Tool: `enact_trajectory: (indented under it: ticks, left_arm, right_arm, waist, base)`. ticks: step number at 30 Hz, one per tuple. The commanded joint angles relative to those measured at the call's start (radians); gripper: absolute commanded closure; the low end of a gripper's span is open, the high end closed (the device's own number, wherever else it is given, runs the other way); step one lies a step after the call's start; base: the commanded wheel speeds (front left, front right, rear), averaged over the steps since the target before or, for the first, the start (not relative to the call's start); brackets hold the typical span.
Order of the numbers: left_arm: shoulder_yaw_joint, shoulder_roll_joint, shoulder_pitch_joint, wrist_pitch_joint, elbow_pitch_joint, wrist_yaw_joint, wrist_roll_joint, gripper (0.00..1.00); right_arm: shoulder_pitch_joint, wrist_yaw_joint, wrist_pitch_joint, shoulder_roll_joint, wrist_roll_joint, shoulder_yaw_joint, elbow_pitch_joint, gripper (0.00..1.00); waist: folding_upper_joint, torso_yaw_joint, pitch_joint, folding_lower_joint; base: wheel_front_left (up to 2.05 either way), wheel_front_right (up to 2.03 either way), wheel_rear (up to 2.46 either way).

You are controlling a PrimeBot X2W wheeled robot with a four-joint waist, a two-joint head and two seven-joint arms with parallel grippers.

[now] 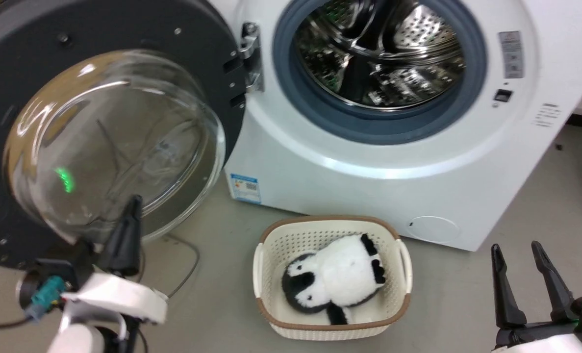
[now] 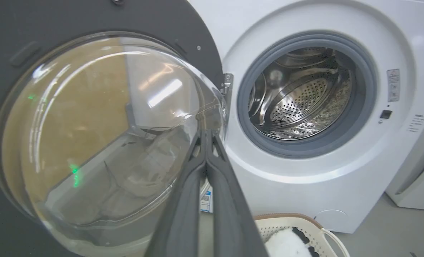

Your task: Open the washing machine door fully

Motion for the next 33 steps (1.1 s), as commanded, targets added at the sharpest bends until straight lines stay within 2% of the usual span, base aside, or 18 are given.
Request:
enact_trajectory:
  ticks: [1,10,14,15,16,26,33]
  left_arm:
    - [-0.013,-0.014,0.035,0.002,-0.027,0.011,0.007,1.0]
    - [-0.058,-0.059,0.143,0.0,-0.099,0.058,0.029,1.0]
    - [-0.083,-0.096,0.197,-0.019,-0.105,0.087,0.036,1.0]
    - [-0.088,-0.096,0.206,-0.02,-0.1,0.09,0.041,0.61]
    - [-0.091,-0.1,0.215,-0.023,-0.095,0.092,0.04,0.0]
    - [-0.117,-0.127,0.251,-0.058,-0.056,0.126,0.07,0.0]
    - [-0.138,-0.119,0.243,-0.063,-0.031,0.139,0.103,0.0]
  right_arm:
    - [0.02,0.001,-0.004,0.006,-0.009,0.007,-0.016,0.0]
    - [0.05,0.001,-0.004,0.014,-0.008,0.02,-0.058,0.0]
    - [0.076,0.001,-0.004,0.023,-0.005,0.013,-0.073,0.0]
    - [0.079,0.001,-0.004,0.023,-0.005,0.014,-0.072,0.0]
    - [0.081,0.001,-0.004,0.023,-0.005,0.017,-0.071,0.0]
    - [0.091,0.001,-0.004,0.026,-0.004,0.035,-0.055,0.0]
    - [0.093,0.001,-0.004,0.033,-0.002,0.038,-0.046,0.0]
  waist:
    - [-0.0001,-0.036,-0.025,0.0001]
    - [-0.0001,-0.105,-0.04,0.0001]
    - [-0.0001,-0.142,-0.039,0.0001]
    - [-0.0001,-0.149,-0.04,0.0001]
    - [-0.0001,-0.155,-0.04,0.0001]
    - [-0.0001,-0.186,-0.047,0.0001]
    - [-0.0001,-0.183,-0.046,0.0001]
  base:
    - [0.0,0.0,0.0]
    - [0.0,0.0,0.0]
    - [0.0,0.0,0.0]
    - [0.0,0.0,0.0]
    - [0.0,0.0,0.0]
    - [0.0,0.0,0.0]
    - [0.0,0.0,0.0]
